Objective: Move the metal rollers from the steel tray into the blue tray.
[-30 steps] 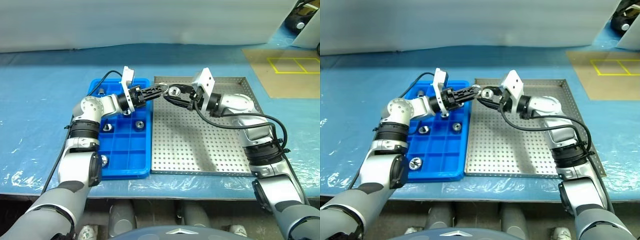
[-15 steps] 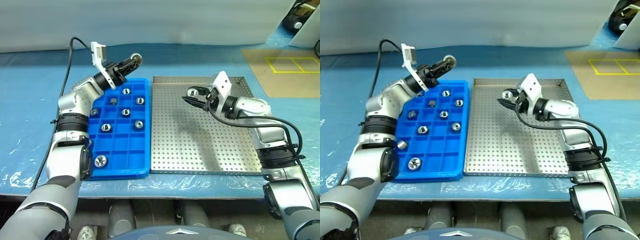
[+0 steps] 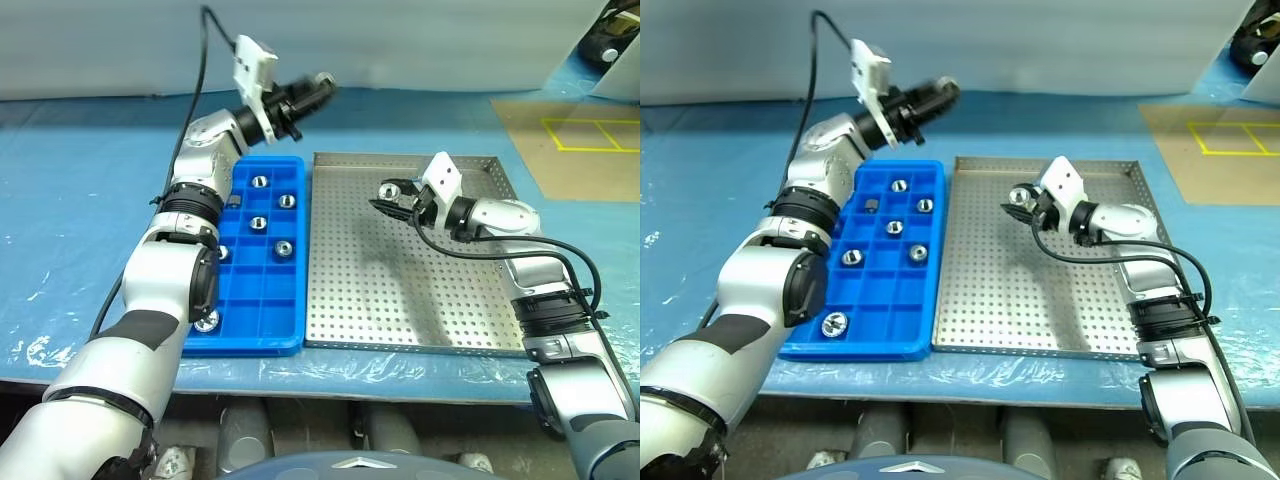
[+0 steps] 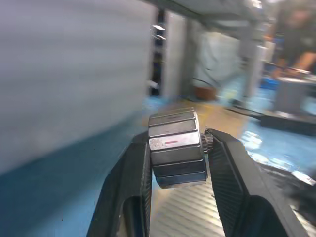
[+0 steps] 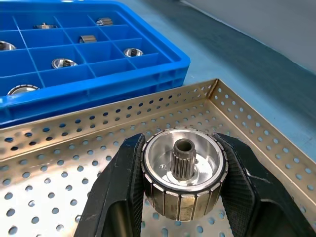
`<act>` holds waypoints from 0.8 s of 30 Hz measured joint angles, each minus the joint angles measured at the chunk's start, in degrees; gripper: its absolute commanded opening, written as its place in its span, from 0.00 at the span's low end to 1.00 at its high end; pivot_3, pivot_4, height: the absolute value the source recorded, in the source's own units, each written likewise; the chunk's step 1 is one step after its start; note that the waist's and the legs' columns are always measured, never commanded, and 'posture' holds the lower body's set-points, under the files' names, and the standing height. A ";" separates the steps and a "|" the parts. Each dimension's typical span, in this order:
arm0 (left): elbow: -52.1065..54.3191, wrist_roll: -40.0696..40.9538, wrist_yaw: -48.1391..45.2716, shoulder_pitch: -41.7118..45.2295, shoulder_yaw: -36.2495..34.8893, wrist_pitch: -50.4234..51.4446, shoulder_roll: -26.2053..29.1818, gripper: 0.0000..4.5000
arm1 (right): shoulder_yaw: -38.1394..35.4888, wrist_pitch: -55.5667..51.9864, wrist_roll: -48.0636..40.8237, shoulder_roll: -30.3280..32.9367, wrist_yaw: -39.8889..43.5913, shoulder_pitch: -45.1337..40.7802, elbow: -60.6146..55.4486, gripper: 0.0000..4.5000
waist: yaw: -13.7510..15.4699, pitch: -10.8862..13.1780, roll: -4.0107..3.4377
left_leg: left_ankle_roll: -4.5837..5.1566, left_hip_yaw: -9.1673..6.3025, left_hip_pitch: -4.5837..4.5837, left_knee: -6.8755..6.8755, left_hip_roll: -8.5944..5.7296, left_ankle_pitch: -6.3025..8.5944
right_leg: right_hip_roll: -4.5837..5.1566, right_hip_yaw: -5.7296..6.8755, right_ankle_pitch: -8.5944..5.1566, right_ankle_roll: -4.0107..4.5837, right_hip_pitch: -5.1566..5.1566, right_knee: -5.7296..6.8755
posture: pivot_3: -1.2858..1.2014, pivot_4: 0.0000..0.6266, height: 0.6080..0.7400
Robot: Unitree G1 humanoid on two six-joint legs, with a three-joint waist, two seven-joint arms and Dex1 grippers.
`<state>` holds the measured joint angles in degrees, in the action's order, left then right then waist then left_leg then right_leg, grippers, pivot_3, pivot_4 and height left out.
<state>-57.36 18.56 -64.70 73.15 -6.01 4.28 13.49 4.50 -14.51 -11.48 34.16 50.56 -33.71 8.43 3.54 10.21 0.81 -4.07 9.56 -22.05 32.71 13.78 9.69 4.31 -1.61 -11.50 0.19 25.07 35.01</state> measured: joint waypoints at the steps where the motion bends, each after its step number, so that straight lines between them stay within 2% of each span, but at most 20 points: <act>1: 2.98 0.35 -4.88 -0.82 2.27 6.48 0.43 0.29 | -0.46 -0.23 -0.02 1.09 0.37 1.13 -0.07 0.38 | 0.01 0.00 0.00 | -0.01 0.00 0.00 -0.02 0.01 0.00 | 0.00 -0.01 0.00 0.00 0.02 0.01 | 0.43 0.24 1.00; 4: 7.78 0.68 -10.96 -3.98 5.26 16.24 0.90 0.29 | -2.80 -0.93 0.00 3.06 0.23 3.73 0.77 0.38 | -0.04 0.00 -0.01 | 0.00 0.04 0.03 -0.01 0.01 0.00 | -0.01 -0.02 0.00 0.01 0.01 0.01 | 0.42 0.24 1.00; 6: 8.76 0.23 -11.82 -5.84 6.97 18.69 0.18 0.29 | -4.17 -0.66 0.30 3.79 -0.93 4.85 2.55 0.38 | -0.18 0.00 -0.01 | 0.00 0.04 0.01 0.06 -0.01 0.00 | 0.00 -0.03 -0.01 0.02 -0.02 -0.01 | 0.41 0.24 1.00; 12: 8.51 -4.29 -8.14 -9.33 10.67 12.99 -4.86 0.29 | -5.17 3.28 2.91 4.55 -3.77 9.86 9.28 0.38 | -0.81 0.00 0.00 | 0.23 0.04 -0.04 0.38 -0.07 0.13 | 0.07 -0.03 0.02 0.01 -0.20 -0.14 | 0.41 0.24 1.00; 20: 6.49 -7.10 -6.94 -9.33 11.63 9.36 -6.51 0.29 | -6.60 9.08 5.12 5.39 -7.25 11.04 16.87 0.38 | -2.58 0.00 -0.01 | 0.47 0.06 0.04 0.36 -0.07 0.26 | 0.06 -0.06 0.02 0.00 -0.23 -0.18 | 0.40 0.24 1.00; 24: 5.21 -8.01 -6.50 -9.76 11.74 8.63 -6.78 0.29 | -7.19 10.47 5.17 5.51 -7.61 11.94 17.42 0.67 | -2.80 -0.01 -0.01 | 0.61 0.11 0.05 0.38 -0.07 0.29 | 0.06 -0.07 0.02 0.00 -0.24 -0.20 | 0.39 0.24 1.00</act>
<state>-52.14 10.55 -71.20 63.39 5.73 12.91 6.71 -2.69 -4.04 -6.31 39.67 42.95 -21.77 25.84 0.74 10.20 0.80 -3.46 9.67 -21.99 33.09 13.71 9.98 4.37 -1.68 -11.47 0.19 24.84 34.81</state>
